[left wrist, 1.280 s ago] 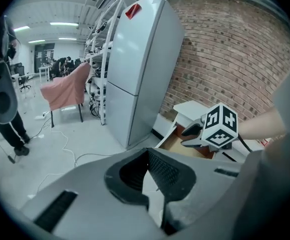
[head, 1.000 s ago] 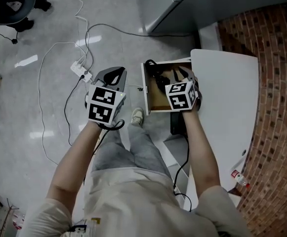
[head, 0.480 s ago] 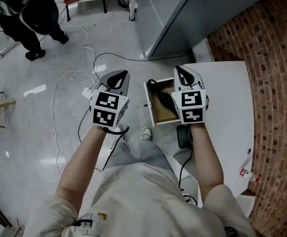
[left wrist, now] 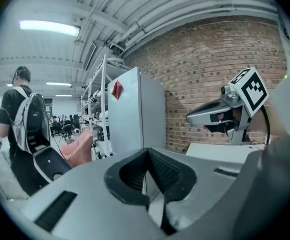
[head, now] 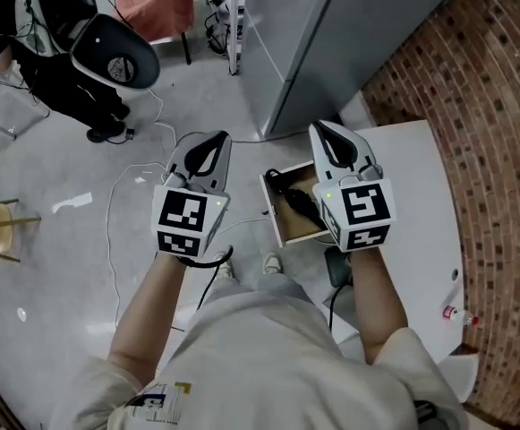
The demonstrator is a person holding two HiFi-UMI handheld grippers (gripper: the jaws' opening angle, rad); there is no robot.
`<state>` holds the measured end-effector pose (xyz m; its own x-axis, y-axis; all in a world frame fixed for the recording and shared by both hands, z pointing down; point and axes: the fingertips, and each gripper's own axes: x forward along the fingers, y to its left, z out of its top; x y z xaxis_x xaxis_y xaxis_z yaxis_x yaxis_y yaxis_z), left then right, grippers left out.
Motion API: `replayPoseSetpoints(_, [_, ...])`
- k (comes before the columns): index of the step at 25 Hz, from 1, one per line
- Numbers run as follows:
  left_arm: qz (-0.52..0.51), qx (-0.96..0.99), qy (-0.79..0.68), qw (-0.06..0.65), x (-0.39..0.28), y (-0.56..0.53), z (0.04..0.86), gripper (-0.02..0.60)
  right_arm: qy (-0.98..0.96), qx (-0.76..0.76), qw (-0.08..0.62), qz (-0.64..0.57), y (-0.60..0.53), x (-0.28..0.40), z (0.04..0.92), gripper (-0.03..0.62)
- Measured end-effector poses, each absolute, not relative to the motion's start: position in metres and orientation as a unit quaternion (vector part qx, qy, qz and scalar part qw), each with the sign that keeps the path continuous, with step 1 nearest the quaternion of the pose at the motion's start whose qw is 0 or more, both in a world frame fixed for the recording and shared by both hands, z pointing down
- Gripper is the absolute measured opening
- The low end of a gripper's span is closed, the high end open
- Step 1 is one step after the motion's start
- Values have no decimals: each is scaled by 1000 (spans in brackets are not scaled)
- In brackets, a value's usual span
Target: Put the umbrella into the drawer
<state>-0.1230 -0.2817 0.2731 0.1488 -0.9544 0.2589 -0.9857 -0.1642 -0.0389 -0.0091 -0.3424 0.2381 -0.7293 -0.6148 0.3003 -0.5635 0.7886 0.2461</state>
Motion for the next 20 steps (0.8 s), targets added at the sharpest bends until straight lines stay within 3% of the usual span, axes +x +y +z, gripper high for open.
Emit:
replayPoseSetpoints(9, [70,752,-654,-43,-114,-244,171,8,-948,293,82,-97,-294,2,130,8])
replayPoseSetpoints(20, [55,759,-644,-80,-85,-218,120,8,-954,274,42,-115,-263,24,84,7])
